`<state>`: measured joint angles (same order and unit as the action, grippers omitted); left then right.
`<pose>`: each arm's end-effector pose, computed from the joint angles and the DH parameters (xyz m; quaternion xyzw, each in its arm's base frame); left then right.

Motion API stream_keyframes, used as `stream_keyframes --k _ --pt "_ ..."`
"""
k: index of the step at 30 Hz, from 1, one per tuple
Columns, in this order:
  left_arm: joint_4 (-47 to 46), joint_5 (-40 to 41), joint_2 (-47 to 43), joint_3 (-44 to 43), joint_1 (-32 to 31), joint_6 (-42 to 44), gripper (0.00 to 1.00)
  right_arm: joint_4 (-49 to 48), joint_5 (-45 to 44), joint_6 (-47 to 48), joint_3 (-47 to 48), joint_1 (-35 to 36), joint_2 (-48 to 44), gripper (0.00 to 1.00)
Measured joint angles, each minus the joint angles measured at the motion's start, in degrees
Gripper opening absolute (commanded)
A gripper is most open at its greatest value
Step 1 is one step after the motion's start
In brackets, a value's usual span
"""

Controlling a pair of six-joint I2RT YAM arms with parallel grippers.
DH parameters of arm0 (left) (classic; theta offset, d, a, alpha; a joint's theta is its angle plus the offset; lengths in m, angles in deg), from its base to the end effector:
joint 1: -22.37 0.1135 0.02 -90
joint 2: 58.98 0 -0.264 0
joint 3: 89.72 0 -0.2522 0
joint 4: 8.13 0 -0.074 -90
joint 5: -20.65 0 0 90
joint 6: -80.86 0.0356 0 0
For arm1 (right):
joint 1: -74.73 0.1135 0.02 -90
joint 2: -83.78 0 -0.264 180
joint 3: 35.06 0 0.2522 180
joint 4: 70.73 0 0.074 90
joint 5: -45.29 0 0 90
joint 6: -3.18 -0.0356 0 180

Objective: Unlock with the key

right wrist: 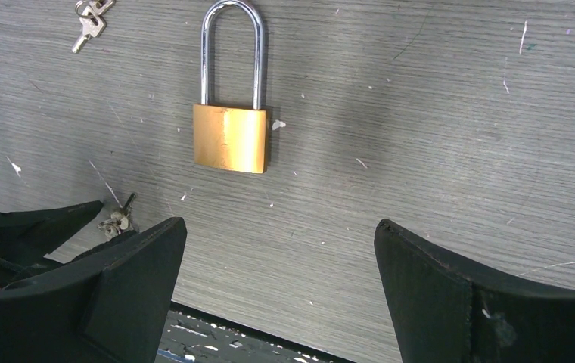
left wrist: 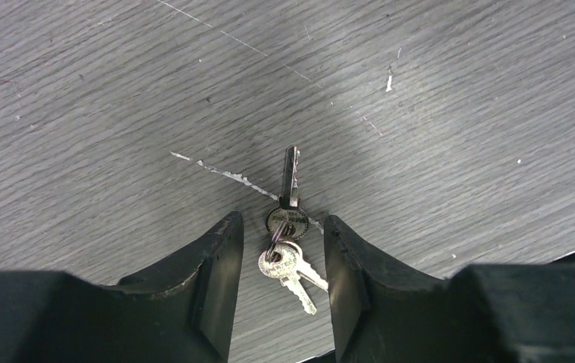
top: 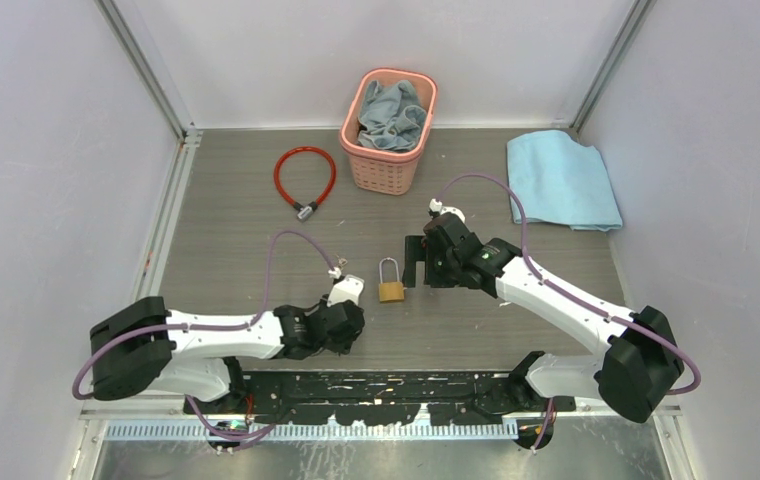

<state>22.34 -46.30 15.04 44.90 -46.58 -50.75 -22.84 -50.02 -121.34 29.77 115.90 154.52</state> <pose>0.0933 -0.2036 0.1548 0.1715 0.9303 -0.1048 0.3069 0.1892 0.1611 0.2484 -0.0407 0.9487 0.1556 0.2721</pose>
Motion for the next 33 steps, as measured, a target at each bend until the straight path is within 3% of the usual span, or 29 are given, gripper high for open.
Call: stream_keyframes --k 28,33 --pt "7.43 6.93 7.63 -7.06 -4.76 -7.41 0.29 -0.28 -0.68 0.00 -1.36 0.00 -1.07 1.00" --pt "7.52 7.37 7.74 -7.06 -4.83 -8.66 0.22 -0.28 -0.66 0.00 -1.49 0.00 -1.14 1.00"
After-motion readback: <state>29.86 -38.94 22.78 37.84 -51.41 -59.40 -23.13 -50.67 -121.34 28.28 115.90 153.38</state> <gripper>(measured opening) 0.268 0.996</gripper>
